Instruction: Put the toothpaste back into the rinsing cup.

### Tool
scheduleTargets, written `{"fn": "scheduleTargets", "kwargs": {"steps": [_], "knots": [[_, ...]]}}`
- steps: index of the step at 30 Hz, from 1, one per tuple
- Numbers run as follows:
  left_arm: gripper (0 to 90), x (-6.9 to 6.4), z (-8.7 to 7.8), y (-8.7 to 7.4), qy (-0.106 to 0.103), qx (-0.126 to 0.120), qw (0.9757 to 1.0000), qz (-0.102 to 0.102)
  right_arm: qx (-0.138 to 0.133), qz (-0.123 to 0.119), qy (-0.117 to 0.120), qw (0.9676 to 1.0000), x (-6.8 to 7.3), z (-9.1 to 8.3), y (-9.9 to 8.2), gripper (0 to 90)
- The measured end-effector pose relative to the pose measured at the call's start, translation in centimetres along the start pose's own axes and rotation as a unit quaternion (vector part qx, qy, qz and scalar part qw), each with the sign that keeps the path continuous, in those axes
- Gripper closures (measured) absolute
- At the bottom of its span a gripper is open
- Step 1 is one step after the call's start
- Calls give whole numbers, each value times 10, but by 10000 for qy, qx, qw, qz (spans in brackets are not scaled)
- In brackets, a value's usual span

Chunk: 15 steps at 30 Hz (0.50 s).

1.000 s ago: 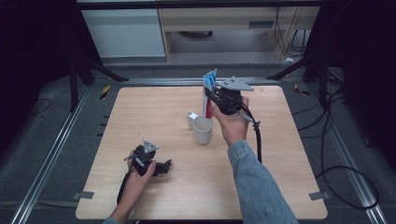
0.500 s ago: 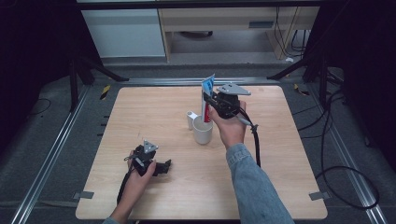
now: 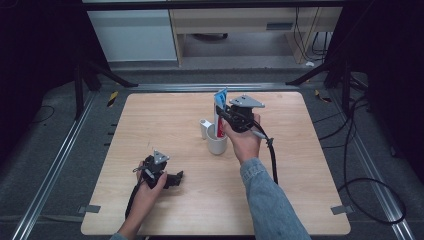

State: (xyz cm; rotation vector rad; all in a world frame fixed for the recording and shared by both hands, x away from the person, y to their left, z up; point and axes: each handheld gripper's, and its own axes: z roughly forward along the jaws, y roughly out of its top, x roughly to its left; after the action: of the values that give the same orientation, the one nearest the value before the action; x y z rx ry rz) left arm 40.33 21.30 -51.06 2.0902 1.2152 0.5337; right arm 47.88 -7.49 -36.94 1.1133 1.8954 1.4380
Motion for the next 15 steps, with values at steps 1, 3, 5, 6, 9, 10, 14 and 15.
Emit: {"fn": "scheduleTargets", "kwargs": {"steps": [1,3,5,6,9,10,14,15], "knots": [[0,0,0,0,0,0,10000,0,19,15,-7,10000,0,1,-2,735],[0,0,0,0,0,0,10000,0,17,28,-9,10000,-1,1,-3,736],[0,0,0,0,1,1,10000,1,38,48,1,10000,-2,2,-6,736],[0,0,0,0,0,1,10000,1,38,48,1,10000,-2,2,-6,736],[0,0,0,0,1,2,10000,2,89,128,10,9999,-3,5,-11,735],[0,0,0,0,1,1,10000,3,94,121,8,9999,-3,6,-12,735],[0,0,0,0,1,3,10000,4,138,144,7,9998,-4,8,-16,735],[0,0,0,0,2,2,10000,2,175,175,9,9997,-4,10,-19,735]]}}
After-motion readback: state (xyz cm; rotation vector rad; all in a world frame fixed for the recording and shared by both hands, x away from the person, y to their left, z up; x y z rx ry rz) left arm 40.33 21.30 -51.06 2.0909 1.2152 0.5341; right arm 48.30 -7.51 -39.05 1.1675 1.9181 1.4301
